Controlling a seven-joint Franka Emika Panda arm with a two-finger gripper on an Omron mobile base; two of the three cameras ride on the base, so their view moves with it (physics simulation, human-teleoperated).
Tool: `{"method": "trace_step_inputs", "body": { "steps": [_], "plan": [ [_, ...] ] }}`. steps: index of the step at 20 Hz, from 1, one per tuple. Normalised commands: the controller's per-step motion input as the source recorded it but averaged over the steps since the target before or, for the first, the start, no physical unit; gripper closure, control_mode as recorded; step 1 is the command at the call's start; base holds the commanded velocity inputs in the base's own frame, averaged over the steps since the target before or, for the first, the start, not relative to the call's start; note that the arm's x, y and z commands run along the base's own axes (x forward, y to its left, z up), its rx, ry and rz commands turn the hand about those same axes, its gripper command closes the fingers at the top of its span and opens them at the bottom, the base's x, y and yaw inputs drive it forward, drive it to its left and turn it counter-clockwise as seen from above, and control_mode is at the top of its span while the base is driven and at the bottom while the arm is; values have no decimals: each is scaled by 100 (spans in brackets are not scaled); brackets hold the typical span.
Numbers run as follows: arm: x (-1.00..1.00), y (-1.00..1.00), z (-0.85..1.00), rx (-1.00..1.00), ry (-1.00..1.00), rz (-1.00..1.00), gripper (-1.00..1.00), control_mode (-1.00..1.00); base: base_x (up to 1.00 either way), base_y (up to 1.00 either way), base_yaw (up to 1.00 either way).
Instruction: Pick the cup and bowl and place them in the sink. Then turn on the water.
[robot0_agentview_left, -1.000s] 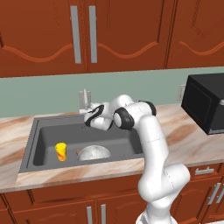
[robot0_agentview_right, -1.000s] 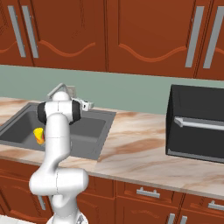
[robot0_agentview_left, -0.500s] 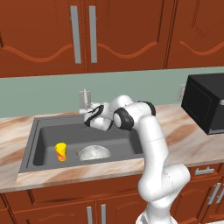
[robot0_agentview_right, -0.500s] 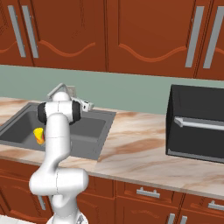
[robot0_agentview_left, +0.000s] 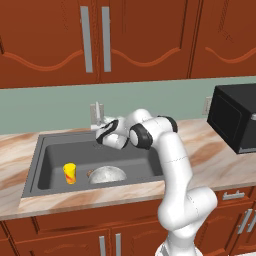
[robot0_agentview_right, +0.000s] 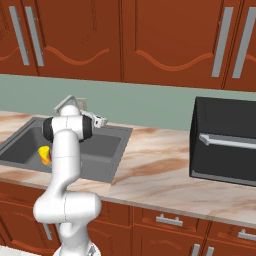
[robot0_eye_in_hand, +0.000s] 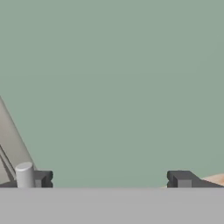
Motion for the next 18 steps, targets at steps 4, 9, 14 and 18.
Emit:
{"method": "trace_step_inputs", "body": {
  "steps": [4, 9, 14, 18],
  "plan": [
    [9, -66, 0, 1, 0, 0, -100, -100, 0, 0, 0],
    [11, -66, 0, 0, 0, 1, -100, -100, 0, 0, 0],
    [12, -65, 0, 0, 0, 1, -100, -100, 0, 0, 0],
    [14, -65, 0, 0, 0, 1, -100, -100, 0, 0, 0]
  ]
}}
